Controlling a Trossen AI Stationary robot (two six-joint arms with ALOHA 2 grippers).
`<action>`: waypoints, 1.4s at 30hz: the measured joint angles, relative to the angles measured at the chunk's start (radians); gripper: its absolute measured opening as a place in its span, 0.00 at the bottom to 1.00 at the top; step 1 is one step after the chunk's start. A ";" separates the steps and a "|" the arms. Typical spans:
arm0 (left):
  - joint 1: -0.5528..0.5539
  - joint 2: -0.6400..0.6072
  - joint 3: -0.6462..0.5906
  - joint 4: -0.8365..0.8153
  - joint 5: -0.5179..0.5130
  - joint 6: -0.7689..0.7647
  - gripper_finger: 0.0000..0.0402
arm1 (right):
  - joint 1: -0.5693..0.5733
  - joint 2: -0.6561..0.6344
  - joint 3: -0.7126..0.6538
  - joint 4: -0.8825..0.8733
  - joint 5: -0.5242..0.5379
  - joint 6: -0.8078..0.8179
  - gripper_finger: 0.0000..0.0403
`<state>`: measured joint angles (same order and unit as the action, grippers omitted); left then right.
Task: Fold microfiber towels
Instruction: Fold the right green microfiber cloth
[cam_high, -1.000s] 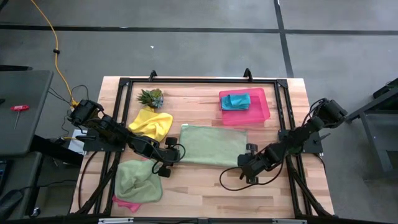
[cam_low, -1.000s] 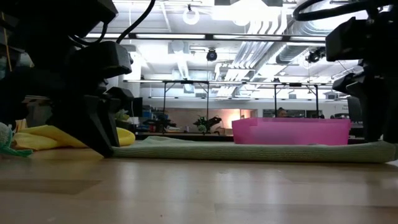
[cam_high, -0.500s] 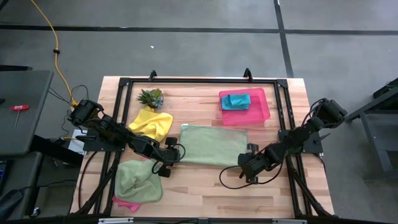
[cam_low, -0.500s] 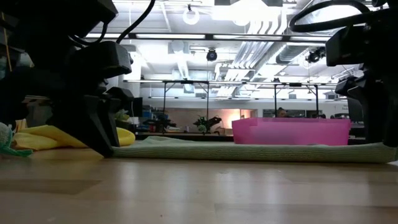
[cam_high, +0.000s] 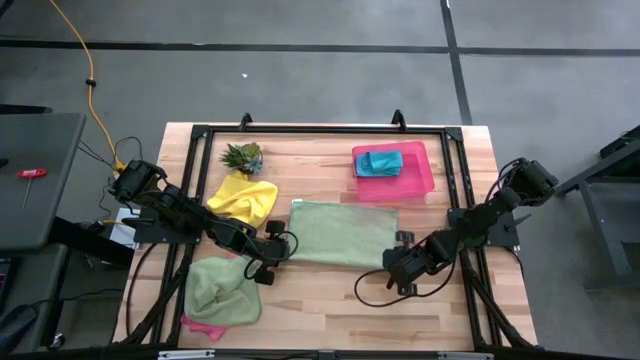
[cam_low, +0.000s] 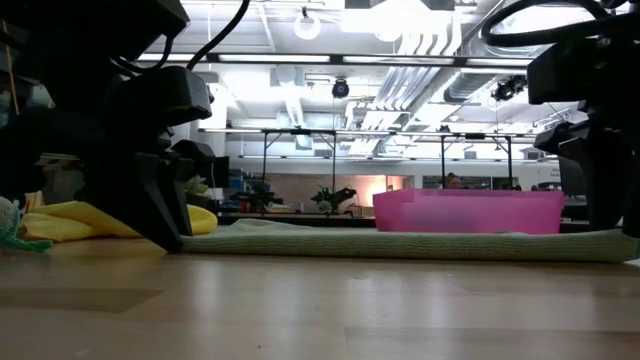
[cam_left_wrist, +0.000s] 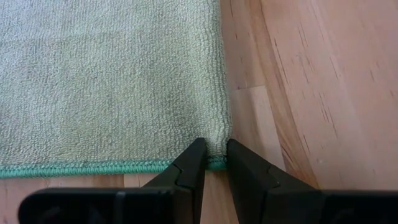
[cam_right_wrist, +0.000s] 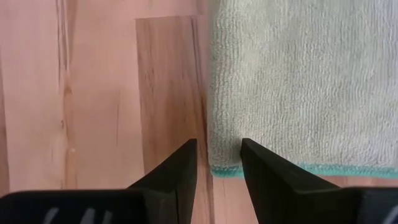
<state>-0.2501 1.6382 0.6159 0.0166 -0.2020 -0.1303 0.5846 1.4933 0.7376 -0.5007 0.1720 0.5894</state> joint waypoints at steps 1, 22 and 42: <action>0.000 0.000 0.000 0.000 0.000 0.000 0.13 | 0.000 0.000 0.000 0.002 0.000 -0.013 0.28; 0.000 0.000 0.000 0.002 -0.008 -0.011 0.13 | 0.001 0.105 0.004 0.035 -0.017 -0.027 0.16; 0.101 -0.189 -0.002 -0.144 0.282 -0.185 0.01 | -0.015 -0.131 -0.001 0.007 -0.079 0.175 0.00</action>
<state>-0.1490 1.4494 0.6144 -0.1273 0.0803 -0.3153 0.5698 1.3625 0.7364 -0.4934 0.0929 0.7642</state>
